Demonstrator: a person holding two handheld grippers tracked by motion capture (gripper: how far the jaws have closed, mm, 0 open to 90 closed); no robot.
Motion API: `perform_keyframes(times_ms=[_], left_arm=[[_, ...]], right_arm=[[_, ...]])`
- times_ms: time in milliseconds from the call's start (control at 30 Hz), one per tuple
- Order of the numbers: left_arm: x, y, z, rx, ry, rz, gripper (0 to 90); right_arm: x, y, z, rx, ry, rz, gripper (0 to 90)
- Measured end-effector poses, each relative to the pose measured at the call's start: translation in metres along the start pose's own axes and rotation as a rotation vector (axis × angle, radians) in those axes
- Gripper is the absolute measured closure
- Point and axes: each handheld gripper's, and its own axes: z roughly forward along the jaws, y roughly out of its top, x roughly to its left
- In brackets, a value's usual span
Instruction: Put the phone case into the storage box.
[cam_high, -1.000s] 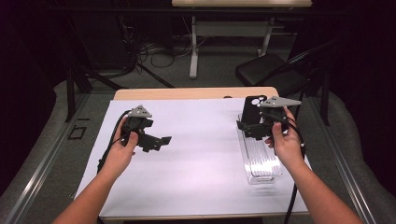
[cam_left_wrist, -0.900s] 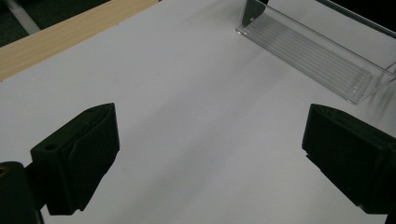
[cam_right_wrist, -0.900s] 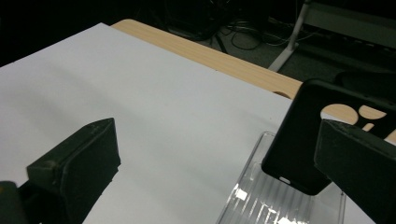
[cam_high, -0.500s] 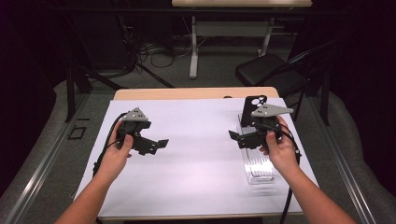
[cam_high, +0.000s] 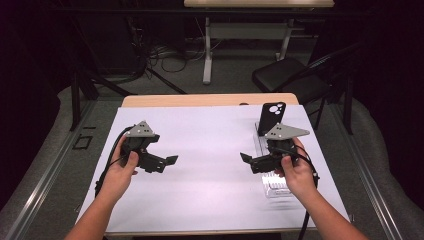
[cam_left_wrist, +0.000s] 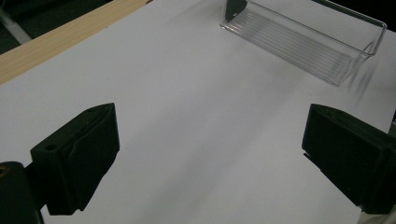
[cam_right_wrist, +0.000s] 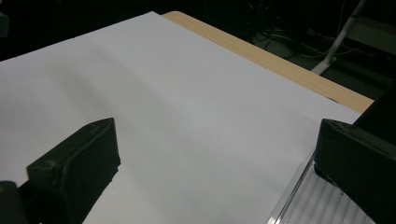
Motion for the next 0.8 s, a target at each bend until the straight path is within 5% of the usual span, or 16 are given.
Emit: perform_keyframes(times_ms=[467, 800], left_arm=[[-0.007, -0.021, -0.004, -0.01, 0.006, -0.009, 4.4], [-0.009, -0.041, -0.005, -0.045, -0.002, -0.014, 4.4]], right_arm=[[0.022, -0.013, -0.01, -0.014, 0.023, -0.036, 0.0], [0.038, -0.033, -0.001, -0.009, 0.039, -0.035, 0.0]])
